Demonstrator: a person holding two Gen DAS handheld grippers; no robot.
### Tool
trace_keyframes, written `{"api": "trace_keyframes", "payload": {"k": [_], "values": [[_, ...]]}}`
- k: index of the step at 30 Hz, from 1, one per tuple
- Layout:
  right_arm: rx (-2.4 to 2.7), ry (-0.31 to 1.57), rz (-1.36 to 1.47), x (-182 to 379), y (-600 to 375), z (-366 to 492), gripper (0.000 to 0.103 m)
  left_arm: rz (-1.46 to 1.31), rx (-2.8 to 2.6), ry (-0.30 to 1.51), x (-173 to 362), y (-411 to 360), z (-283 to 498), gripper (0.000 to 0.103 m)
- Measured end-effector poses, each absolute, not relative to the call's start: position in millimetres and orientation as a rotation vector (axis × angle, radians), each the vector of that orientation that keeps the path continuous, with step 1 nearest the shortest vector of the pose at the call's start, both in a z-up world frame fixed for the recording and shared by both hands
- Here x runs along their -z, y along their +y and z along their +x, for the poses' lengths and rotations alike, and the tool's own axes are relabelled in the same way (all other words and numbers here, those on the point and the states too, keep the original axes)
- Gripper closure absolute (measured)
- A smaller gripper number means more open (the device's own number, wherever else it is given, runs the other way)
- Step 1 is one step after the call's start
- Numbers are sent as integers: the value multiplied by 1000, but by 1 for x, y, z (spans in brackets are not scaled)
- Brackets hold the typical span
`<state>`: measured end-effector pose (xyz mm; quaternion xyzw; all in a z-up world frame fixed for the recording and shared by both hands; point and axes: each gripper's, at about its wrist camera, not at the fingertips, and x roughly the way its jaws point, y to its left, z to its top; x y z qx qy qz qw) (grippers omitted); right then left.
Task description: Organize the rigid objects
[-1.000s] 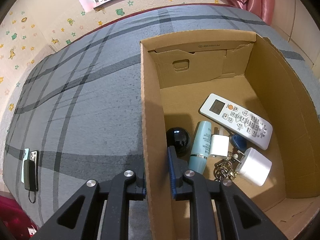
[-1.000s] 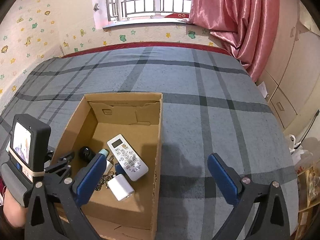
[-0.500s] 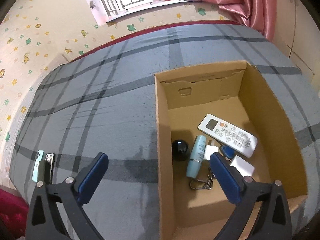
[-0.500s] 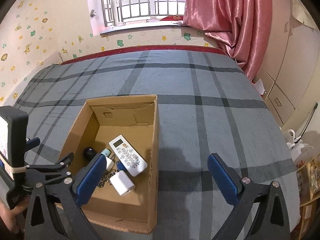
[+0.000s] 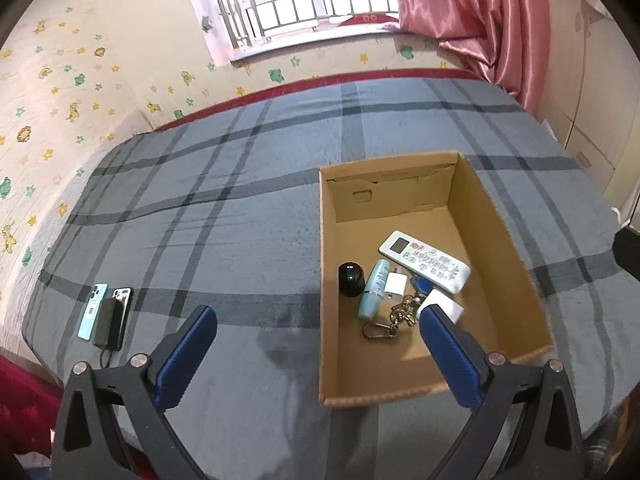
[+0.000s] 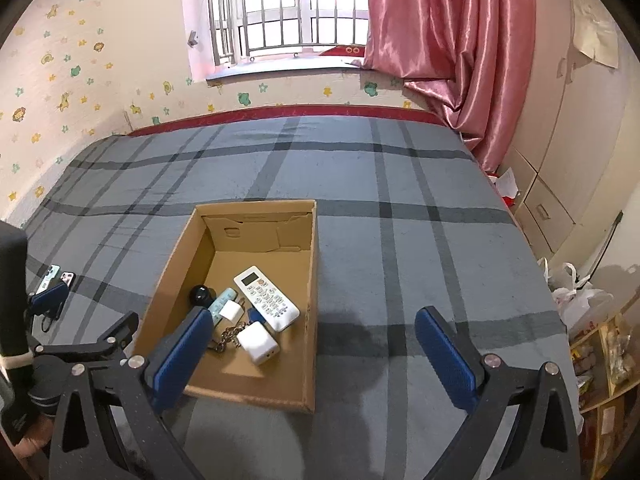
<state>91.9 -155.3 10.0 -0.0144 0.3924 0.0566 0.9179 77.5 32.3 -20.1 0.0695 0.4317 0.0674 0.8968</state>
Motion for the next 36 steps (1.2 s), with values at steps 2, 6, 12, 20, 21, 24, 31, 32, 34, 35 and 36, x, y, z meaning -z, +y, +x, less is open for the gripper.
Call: {"api": "trace_keyframes", "payload": {"k": [2,6,12,20,21,24,31,32,34,35,36], "values": [[-110,796,-39,-16,-156,82,0,143,-138,882,12,31,66,0],[-111,775,-59,-24,-156,64,0,137,-131,855,1,28,45,0],[-106,736,-76,-34,-158,38,0,137,-136,833,-8,23,16,0],[-119,729,-76,-33,-161,13,0,134,-94,844,-5,11,-13,0],[-117,734,-83,-31,-160,11,0,135,-92,845,-4,10,-14,0],[-126,749,-75,-29,-161,5,0,138,-80,850,-2,7,-20,0],[-128,758,-65,-24,-163,1,0,144,-74,856,1,3,-26,0],[-128,757,-65,-24,-163,1,0,143,-74,855,0,3,-26,0],[-127,756,-64,-24,-163,0,0,144,-72,851,-1,2,-27,0],[-127,755,-64,-25,-164,-1,0,146,-71,850,-1,2,-28,0],[-127,755,-65,-25,-164,0,0,146,-70,848,-2,2,-28,0]]}}
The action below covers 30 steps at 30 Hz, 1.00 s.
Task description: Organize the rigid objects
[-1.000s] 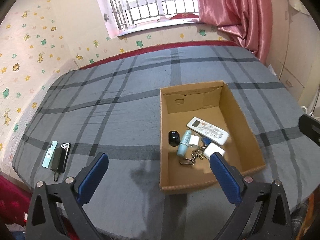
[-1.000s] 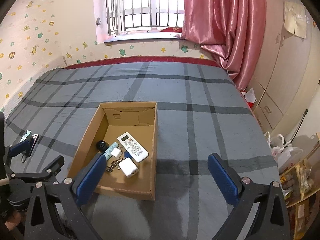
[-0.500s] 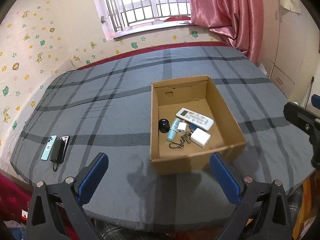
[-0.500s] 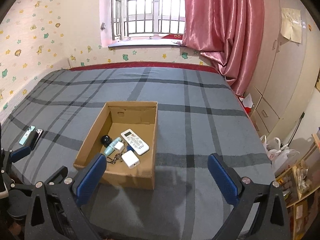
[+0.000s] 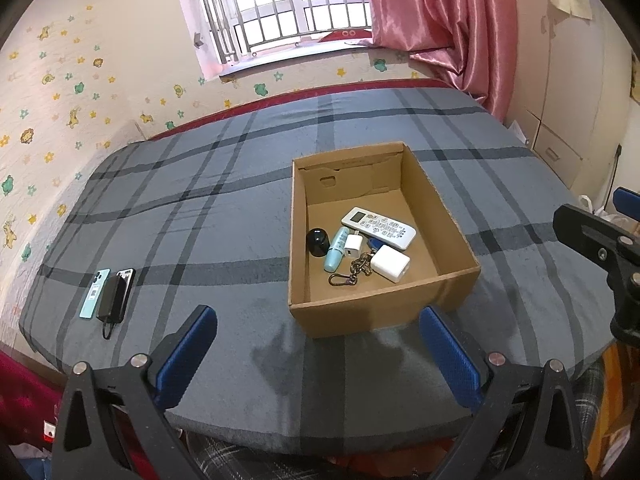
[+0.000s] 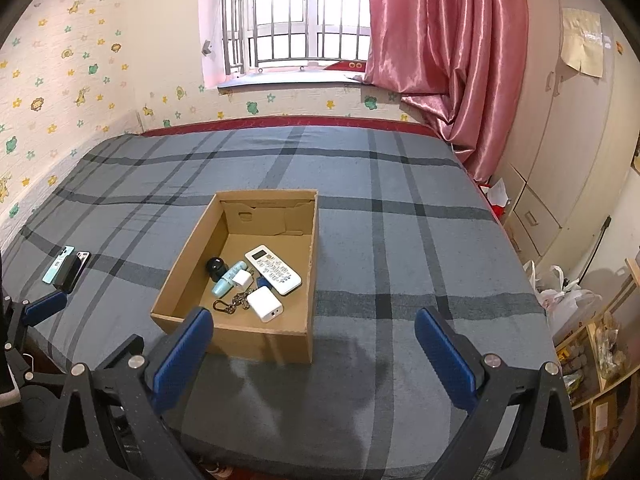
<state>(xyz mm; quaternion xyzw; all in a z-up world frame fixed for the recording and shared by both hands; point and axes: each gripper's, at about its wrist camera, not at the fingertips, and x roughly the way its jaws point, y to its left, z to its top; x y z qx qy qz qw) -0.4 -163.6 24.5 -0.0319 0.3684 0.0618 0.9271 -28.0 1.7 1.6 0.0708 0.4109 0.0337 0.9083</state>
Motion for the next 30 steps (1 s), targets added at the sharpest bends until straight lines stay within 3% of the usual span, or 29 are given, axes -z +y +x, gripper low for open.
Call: {"api": "trace_keyframes", "payload": {"k": [30], "values": [[-124,754,-66,-27,-164,-3,0,157,-47,830,-5,-5,-32,0]]}}
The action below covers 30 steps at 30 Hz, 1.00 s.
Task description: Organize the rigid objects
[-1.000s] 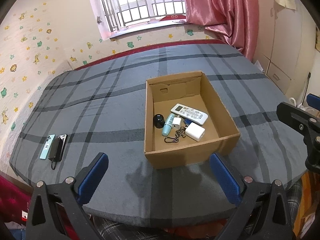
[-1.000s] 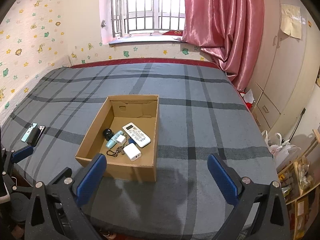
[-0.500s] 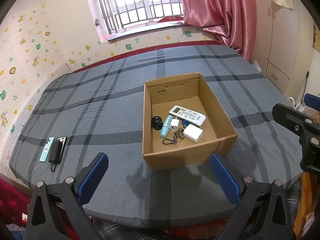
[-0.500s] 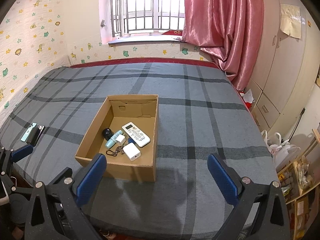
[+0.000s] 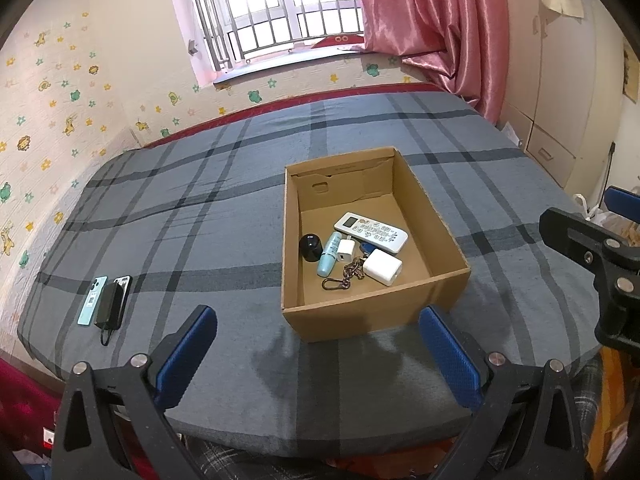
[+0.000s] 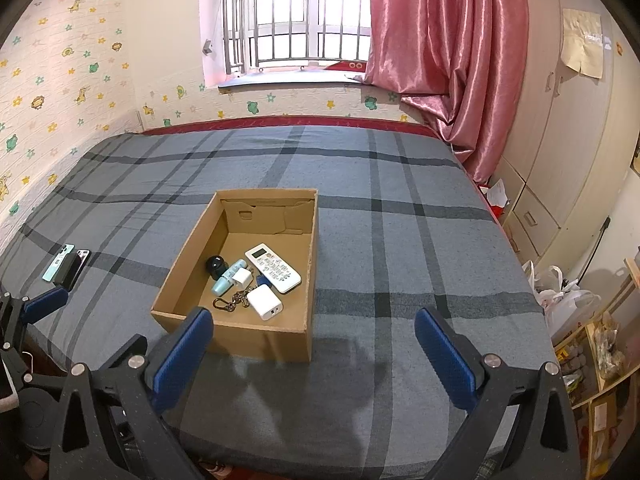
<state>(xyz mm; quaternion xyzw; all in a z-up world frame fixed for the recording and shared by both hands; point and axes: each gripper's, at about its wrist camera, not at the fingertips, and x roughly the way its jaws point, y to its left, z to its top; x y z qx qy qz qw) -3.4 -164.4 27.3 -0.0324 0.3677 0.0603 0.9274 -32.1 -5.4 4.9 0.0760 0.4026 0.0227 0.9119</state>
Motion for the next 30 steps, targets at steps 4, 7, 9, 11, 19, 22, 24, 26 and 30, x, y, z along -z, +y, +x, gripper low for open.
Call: {"api": "trace_keyframes", "payload": {"k": [4,7,9,11,19,22,24,26,30], "values": [[-124,748,-68,-27,-164,-6,0,156,-43,827,-6,-6,-34,0],[-125,749,-68,-27,-164,-6,0,157,-44,825,-7,-5,-35,0],[-124,748,-67,-27,-164,-6,0,155,-46,823,-8,-4,-35,0],[-125,747,-66,-27,-164,-6,0,158,-47,821,-8,-5,-35,0],[-127,742,-71,-30,-164,-8,0,165,-38,812,-12,-7,-37,0],[-124,739,-70,-32,-164,-9,0,164,-32,812,-12,-8,-38,0],[-123,737,-70,-32,-164,-9,0,167,-29,812,-12,-9,-38,0],[-124,736,-69,-32,-164,-9,0,165,-21,810,-13,-10,-37,0],[-122,736,-67,-32,-165,-9,0,160,-18,801,-14,-12,-36,0]]}}
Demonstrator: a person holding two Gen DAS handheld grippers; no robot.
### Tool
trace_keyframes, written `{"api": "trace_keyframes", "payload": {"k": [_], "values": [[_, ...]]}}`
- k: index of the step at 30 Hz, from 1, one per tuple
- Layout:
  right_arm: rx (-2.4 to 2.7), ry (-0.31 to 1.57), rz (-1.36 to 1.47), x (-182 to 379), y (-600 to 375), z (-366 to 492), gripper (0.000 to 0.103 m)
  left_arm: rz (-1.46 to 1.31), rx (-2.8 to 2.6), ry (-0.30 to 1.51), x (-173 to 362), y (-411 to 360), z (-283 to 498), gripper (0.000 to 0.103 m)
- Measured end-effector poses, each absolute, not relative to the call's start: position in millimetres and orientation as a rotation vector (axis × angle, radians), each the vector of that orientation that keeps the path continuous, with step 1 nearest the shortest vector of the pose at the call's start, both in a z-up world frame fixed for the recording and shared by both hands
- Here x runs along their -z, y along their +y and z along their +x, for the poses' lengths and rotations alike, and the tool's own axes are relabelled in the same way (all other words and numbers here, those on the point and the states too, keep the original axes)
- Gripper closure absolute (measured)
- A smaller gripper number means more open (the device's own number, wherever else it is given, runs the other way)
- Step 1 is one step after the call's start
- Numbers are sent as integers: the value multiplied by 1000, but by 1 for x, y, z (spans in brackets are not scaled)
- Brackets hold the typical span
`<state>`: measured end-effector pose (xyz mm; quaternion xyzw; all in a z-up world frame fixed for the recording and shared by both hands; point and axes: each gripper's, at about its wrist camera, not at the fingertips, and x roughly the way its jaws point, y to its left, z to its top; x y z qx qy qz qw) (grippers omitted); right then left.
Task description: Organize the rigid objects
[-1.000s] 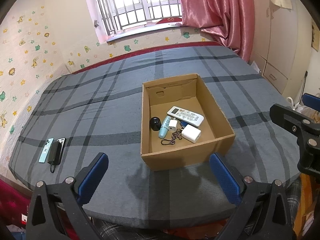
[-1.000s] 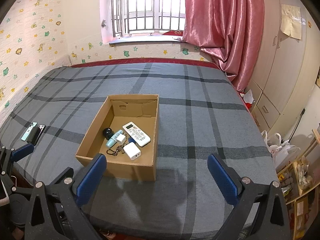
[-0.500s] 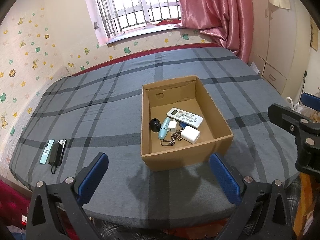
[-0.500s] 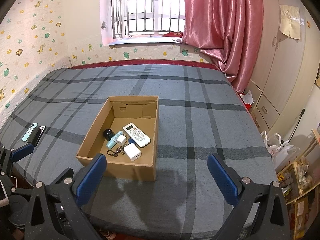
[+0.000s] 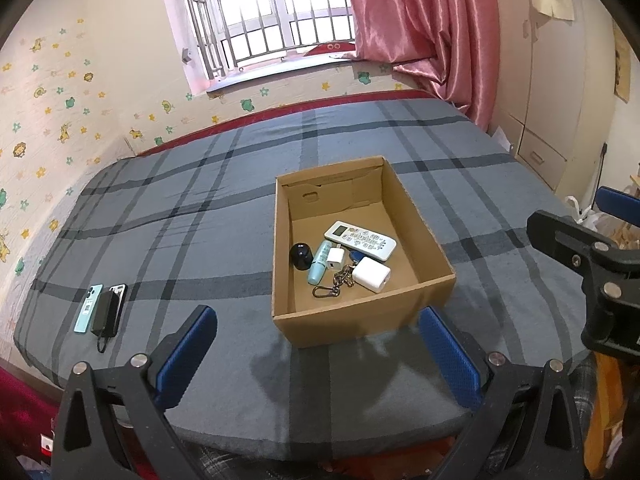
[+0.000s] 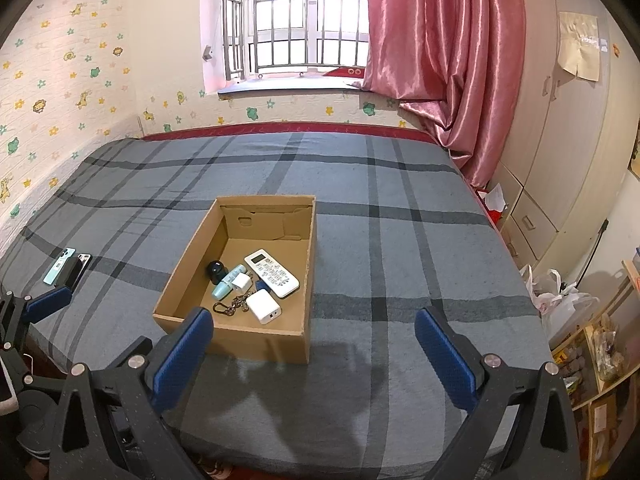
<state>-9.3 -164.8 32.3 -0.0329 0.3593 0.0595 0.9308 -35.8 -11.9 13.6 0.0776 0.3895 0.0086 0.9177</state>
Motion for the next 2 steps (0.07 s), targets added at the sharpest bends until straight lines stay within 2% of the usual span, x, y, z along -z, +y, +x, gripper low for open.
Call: {"api": "trace_keyframes", "payload": {"k": [2], "values": [[-121,734,-65,-33,-166,-9,0,173,-25,798,-14,-13,-35,0]]}}
